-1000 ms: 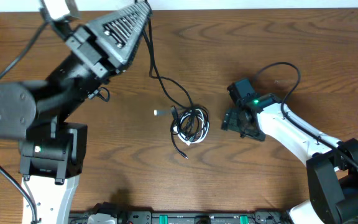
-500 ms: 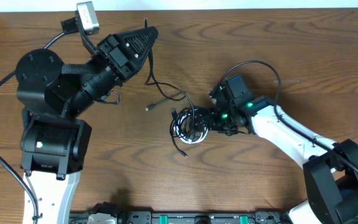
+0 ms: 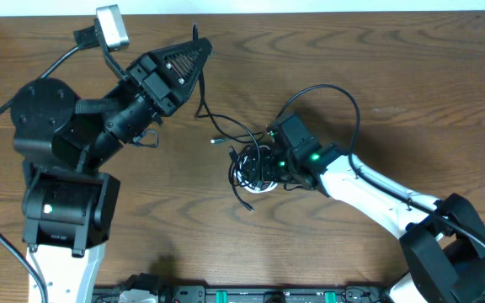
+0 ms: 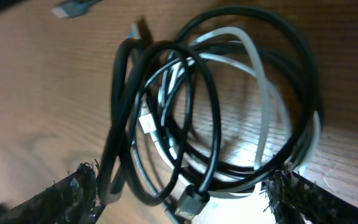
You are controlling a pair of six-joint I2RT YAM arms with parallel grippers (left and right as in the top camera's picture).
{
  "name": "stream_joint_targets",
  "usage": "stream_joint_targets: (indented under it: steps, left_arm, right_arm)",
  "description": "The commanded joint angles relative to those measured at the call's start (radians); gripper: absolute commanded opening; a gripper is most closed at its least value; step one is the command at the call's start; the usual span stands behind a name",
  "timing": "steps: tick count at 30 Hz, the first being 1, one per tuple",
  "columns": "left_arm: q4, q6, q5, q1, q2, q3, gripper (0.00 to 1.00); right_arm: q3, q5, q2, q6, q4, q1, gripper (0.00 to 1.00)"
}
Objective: Untangle cables
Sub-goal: 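Lift the black cable with the left gripper up and leftward, then pull the black cable left, stretching it away from the right-held coil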
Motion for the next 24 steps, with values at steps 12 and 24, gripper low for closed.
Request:
stream_joint_targets:
  steps: [12,24]
  left_arm:
    - [-0.102,0.136,-0.035,0.048,-0.020,0.019,0.07]
    - [-0.489,0.135,-0.237,0.360,-0.065,0.019,0.08]
  right_arm:
    - [0.002,0.325,0.016,0.034,-0.231,-0.050,0.02]
    - [0.056,0.588,-0.171,0.001,-0.495,-0.200,0.02]
